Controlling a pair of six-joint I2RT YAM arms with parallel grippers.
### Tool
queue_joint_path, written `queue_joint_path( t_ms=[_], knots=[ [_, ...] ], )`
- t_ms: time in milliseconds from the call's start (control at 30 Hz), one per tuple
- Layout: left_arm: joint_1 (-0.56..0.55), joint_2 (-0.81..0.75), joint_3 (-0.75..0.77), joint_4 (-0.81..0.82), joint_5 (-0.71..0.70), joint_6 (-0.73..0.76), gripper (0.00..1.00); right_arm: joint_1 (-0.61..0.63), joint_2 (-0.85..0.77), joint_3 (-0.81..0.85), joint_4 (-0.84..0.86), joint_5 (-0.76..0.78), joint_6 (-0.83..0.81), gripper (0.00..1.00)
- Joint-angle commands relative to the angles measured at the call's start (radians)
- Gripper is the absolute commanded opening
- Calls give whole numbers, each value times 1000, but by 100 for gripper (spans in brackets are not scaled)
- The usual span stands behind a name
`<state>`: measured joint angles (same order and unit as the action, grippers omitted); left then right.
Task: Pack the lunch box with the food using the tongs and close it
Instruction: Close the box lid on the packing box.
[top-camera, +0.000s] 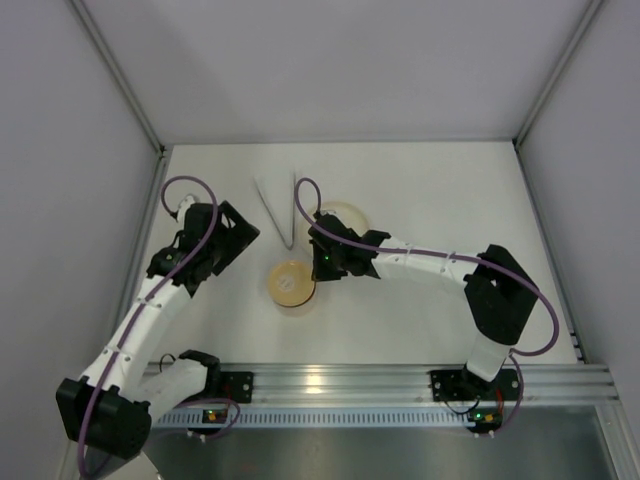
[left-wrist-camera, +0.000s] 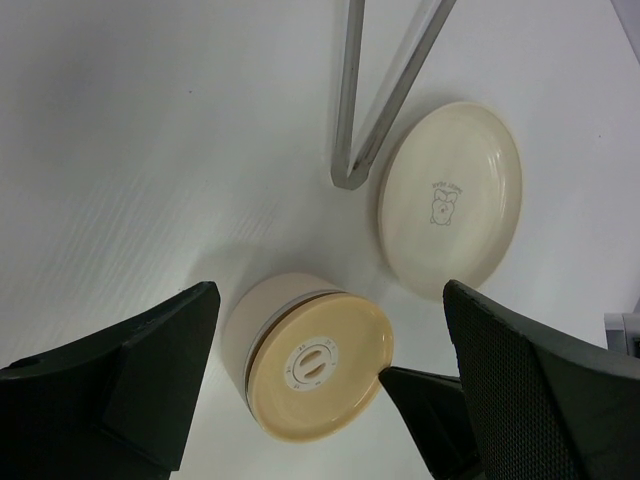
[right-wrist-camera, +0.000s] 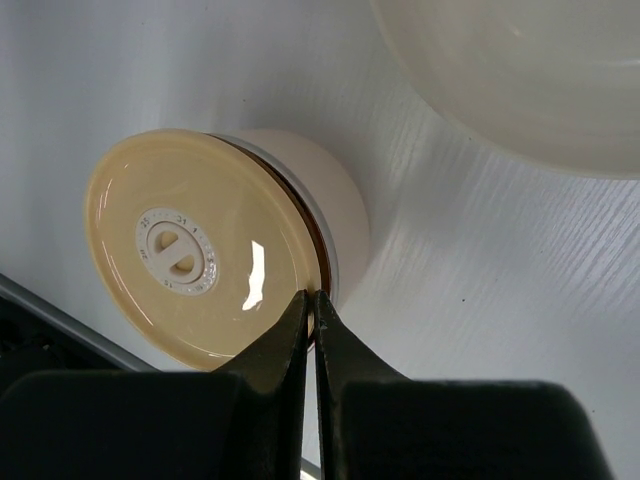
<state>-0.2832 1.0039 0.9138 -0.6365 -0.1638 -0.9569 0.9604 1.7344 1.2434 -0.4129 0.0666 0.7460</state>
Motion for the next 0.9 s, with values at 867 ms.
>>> queue_joint_path(
  t_ms=[867],
  knots=[
    [-43, -24, -161, 66, 110, 90, 89, 43, -39, 34, -93, 33, 0, 27]
  ],
)
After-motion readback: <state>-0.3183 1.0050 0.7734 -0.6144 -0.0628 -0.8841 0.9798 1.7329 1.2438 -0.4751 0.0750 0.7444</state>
